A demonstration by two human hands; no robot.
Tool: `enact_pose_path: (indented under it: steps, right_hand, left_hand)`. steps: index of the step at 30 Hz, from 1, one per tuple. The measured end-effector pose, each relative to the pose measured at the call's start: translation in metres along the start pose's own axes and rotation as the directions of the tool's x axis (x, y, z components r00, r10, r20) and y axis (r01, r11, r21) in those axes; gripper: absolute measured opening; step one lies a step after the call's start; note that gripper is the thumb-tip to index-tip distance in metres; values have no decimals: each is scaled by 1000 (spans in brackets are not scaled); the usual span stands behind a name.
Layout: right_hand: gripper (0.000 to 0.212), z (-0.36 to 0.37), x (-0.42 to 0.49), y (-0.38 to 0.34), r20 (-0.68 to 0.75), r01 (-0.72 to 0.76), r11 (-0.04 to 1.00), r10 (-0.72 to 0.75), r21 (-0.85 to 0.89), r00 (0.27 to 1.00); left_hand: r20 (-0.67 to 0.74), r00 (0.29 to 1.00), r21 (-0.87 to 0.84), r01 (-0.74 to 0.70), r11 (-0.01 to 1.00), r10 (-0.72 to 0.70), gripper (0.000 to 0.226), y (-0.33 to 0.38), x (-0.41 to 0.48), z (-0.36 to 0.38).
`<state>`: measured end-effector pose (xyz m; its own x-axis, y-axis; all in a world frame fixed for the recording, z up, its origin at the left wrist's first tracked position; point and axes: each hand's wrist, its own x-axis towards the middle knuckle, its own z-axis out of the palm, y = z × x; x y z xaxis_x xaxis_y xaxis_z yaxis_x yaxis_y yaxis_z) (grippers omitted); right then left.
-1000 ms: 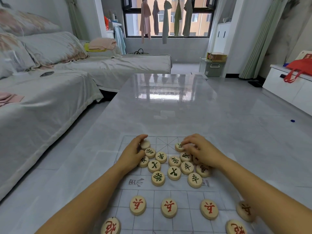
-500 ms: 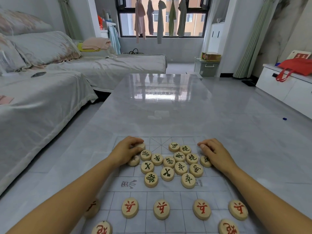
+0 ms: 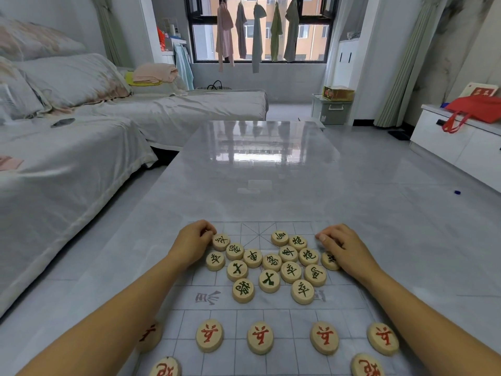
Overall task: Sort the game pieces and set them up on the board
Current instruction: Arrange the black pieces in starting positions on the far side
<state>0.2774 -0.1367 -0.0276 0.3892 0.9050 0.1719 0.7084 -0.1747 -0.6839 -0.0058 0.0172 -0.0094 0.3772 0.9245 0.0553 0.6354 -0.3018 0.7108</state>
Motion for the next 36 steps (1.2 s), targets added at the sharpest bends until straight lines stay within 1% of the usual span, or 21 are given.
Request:
enact_pose_path:
  steps: [3,6,8,10,13,16,18,22,24,26,29,31,33,36]
  right_hand:
    - [22,-1,0,0,10,9,1000,-9,-16,1000]
    - [22,0,1,1,10,13,999,-12,-33,1000]
    - [22,0,1,0,5,13,999,-13,-32,1000]
    - [21,1,1,1,4,16,999,-16,-34,1000]
    - [21,1,1,1,3,15,999,-15,-41,1000]
    - [21,1,1,1,-3,15,999,-15,-37,1000]
    - [21,1,1,0,-2,16,999,-16,-35,1000]
    - [20,1,1,-1,-4,16,999,-16,-31,1000]
    - [19,1,2,0,-9,16,999,-16,-31,1000]
    - [19,2,2,-1,-13,18,999,-19,-31,1000]
    - [18,2,2,0,-14,19,999,-19,-27,1000]
    - [18,2,2,1,-10,18,999,-18,-26,1000]
    - [18,2,2,1,-12,21,999,-21,-32,1000]
    - [18,2,2,0,-8,23,999,-24,-37,1000]
  left_hand:
    - [11,1000,21,-10,1000,10,21,-1,-3,-2]
    - [25,997,86,-69,994,67,26,-8,-7,-11]
    - [93,988,112,-131,985,121,32,-12,-9,-18]
    - [192,968,125,-186,975,160,37,-12,-10,-21]
    - [307,936,187,-236,954,172,47,-9,-7,-21]
    - [359,921,257,-254,932,152,46,-3,-3,-20]
    - [380,915,241,-239,941,136,42,-1,-4,-23]
    - [439,891,114,-182,977,115,41,-4,-11,-32]
    - [418,903,39,-130,991,102,40,-8,-15,-35]
    - [373,924,-70,-57,996,79,39,-12,-19,-37]
    - [295,955,-236,33,971,39,33,-19,-23,-31]
    - [212,977,-293,37,955,27,31,-22,-26,-25]
    - [149,989,-311,25,950,23,30,-24,-27,-20]
    - [122,992,-331,17,943,25,28,-25,-27,-18]
